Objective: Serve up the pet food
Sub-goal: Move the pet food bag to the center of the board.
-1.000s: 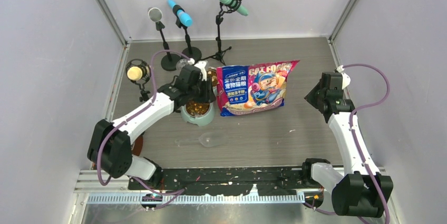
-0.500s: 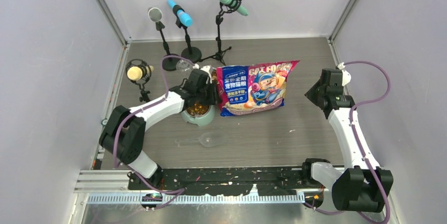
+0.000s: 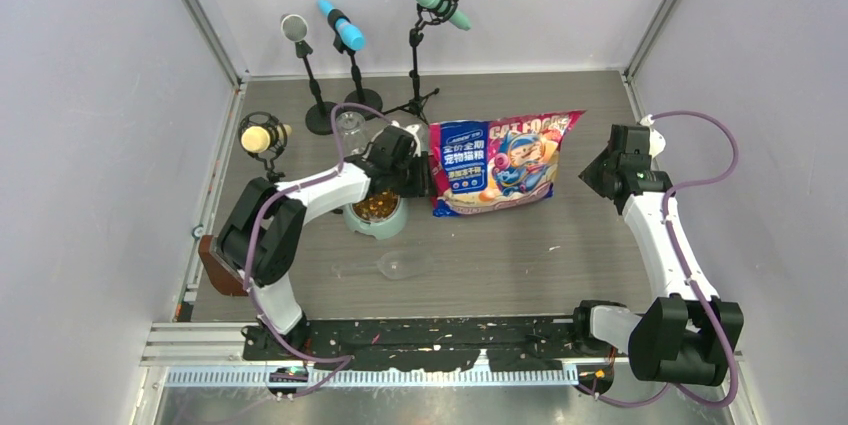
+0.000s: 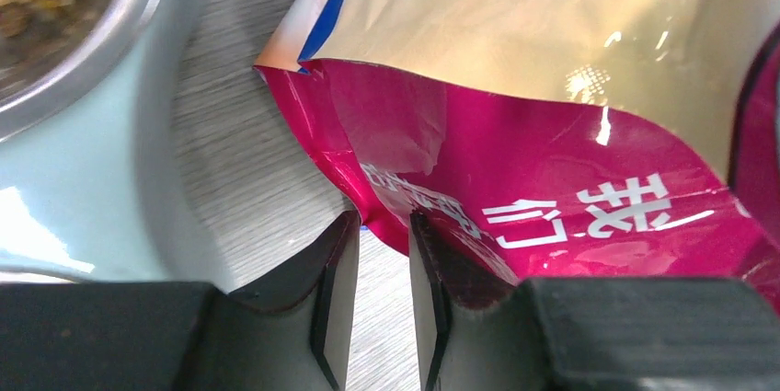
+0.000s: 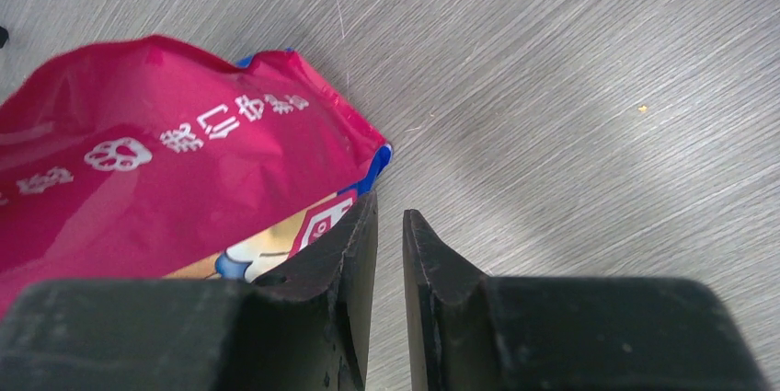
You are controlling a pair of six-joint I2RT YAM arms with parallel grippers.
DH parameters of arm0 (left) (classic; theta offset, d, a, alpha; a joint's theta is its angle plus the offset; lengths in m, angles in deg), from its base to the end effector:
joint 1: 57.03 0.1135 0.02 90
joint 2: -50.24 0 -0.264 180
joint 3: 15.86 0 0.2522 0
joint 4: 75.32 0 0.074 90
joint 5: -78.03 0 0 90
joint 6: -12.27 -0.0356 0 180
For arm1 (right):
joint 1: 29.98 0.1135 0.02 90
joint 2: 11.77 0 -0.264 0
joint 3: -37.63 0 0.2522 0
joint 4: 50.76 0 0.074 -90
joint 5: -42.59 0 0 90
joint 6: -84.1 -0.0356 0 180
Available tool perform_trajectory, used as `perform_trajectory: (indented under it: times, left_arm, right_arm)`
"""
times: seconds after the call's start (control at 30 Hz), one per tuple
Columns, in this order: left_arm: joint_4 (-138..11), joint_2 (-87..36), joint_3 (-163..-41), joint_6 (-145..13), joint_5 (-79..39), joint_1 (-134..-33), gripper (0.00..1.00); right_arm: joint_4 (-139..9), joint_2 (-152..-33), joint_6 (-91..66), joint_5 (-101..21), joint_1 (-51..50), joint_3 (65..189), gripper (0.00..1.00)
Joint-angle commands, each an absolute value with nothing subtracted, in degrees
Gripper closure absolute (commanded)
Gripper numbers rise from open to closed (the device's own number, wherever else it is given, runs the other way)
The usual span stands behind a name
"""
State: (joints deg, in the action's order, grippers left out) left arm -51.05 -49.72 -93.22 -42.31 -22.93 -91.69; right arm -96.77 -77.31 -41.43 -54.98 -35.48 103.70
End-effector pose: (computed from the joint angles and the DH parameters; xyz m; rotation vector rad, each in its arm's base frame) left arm 0.3029 -0.2177 0.1971 0.0789 2.5230 -0.7705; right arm 0.2380 -0.0276 0.2782 0.8858 2.1852 0.0993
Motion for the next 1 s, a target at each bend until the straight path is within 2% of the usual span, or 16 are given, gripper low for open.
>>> perform_trajectory:
  times: [0.0, 0.27, 0.43, 0.5, 0.6, 0.63, 0.7, 0.8, 0.83, 0.9, 0.97]
  left_arm:
    - [-60.3, -51.9, -96.7, -40.3, -30.9, -93.8, 0.71]
    - [-60.8, -56.7, -103.0, -39.7, -33.1, -94.7, 0.71]
    - [-55.7, -55.9, -107.0, -43.8, -30.9, -94.3, 0.70]
    - [-51.4, -54.6, -108.7, -45.6, -28.9, -94.3, 0.63]
    - [-43.5, -51.3, -108.9, -48.2, -25.5, -94.3, 0.52]
    - [-41.0, -49.6, -108.1, -48.8, -24.0, -94.3, 0.44]
    - [-37.1, -45.2, -106.0, -49.8, -22.7, -94.2, 0.22]
    - [-29.4, -38.3, -102.6, -50.0, -21.0, -94.4, 0.04]
    - [-28.3, -35.7, -100.9, -49.1, -20.6, -94.4, 0.01]
    - [-25.2, -31.3, -98.2, -45.9, -19.9, -94.4, 0.00]
    - [-21.1, -28.2, -96.6, -43.3, -20.1, -94.4, 0.00]
  right_arm:
    - [-96.0, -76.6, -40.3, -54.9, -35.8, 105.7, 0.74]
    - [-96.1, -76.3, -39.2, -56.3, -36.0, 106.4, 0.74]
    - [-98.0, -76.6, -37.2, -58.5, -36.3, 108.3, 0.74]
    - [-99.2, -76.7, -36.5, -59.7, -36.5, 108.8, 0.73]
    - [-100.6, -76.2, -35.6, -61.5, -36.7, 108.9, 0.64]
    - [-100.8, -76.0, -35.2, -62.4, -36.7, 108.8, 0.62]
    - [-101.6, -74.7, -34.5, -63.6, -36.7, 108.5, 0.58]
    - [-102.7, -71.1, -33.6, -63.7, -36.7, 107.6, 0.51]
    - [-102.8, -69.6, -33.5, -62.8, -36.7, 106.9, 0.49]
    - [-104.4, -67.4, -33.8, -61.2, -36.7, 106.4, 0.43]
    - [-106.0, -65.1, -33.4, -59.4, -36.7, 106.2, 0.41]
